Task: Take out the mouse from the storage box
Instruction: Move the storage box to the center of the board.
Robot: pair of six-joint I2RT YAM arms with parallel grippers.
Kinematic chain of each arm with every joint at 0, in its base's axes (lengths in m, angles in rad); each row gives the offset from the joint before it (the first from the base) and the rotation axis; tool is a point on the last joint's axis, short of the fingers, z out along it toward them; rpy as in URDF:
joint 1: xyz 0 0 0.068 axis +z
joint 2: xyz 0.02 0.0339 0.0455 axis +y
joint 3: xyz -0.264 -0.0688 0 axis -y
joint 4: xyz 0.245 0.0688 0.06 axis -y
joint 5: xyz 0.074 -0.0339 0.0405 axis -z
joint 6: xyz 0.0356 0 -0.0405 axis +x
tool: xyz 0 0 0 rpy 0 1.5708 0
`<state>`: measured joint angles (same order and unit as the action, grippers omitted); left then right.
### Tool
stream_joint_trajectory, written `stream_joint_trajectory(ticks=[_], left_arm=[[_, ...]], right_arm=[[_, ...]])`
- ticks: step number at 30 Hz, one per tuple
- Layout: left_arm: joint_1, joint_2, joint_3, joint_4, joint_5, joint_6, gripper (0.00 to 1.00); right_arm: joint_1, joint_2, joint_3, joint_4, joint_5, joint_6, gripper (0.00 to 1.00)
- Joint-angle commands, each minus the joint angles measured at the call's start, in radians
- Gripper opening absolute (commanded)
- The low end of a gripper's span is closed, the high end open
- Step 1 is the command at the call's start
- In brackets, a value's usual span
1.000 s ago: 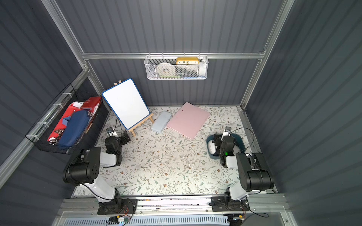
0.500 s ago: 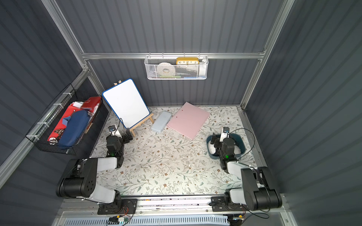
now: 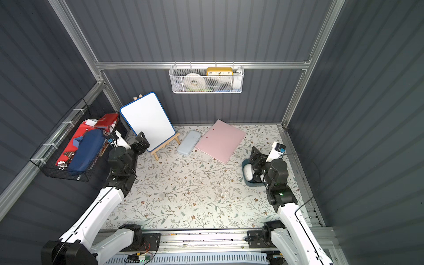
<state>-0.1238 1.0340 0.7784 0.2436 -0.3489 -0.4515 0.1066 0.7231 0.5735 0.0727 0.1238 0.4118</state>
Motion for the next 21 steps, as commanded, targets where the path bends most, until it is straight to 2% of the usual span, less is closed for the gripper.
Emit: stream_joint_trajectory(ticks=[1,4,7,8,11,16,21], left_arm=[[0.001,-0.002,0.078,-0.369,0.042,-0.173,0.99],[0.001,-0.003,0.119,-0.484,0.043,-0.228,0.99],[0.001,0.031,0.122,-0.508,0.155,-0.221,0.99],[0.000,0.050,0.125,-0.507,0.178,-0.174,1.00],[-0.010,0.099,0.108,-0.478,0.304,-0.165,0.99],[-0.066,0.150,0.085,-0.442,0.360,-0.176,0.99],[-0.101,0.165,0.029,-0.380,0.404,-0.188,0.99]], right_arm=[[-0.010,-0.048,0.017,-0.251,0.032,0.180,0.99],[-0.007,-0.007,0.110,-0.424,-0.016,0.164,0.99],[0.016,0.098,0.191,-0.586,-0.042,0.156,0.99],[0.031,0.141,0.213,-0.635,-0.047,0.147,0.99],[0.112,0.249,0.270,-0.726,-0.038,0.123,0.98],[0.274,0.352,0.291,-0.737,0.039,0.126,0.98],[0.307,0.425,0.283,-0.692,0.058,0.119,0.97]])
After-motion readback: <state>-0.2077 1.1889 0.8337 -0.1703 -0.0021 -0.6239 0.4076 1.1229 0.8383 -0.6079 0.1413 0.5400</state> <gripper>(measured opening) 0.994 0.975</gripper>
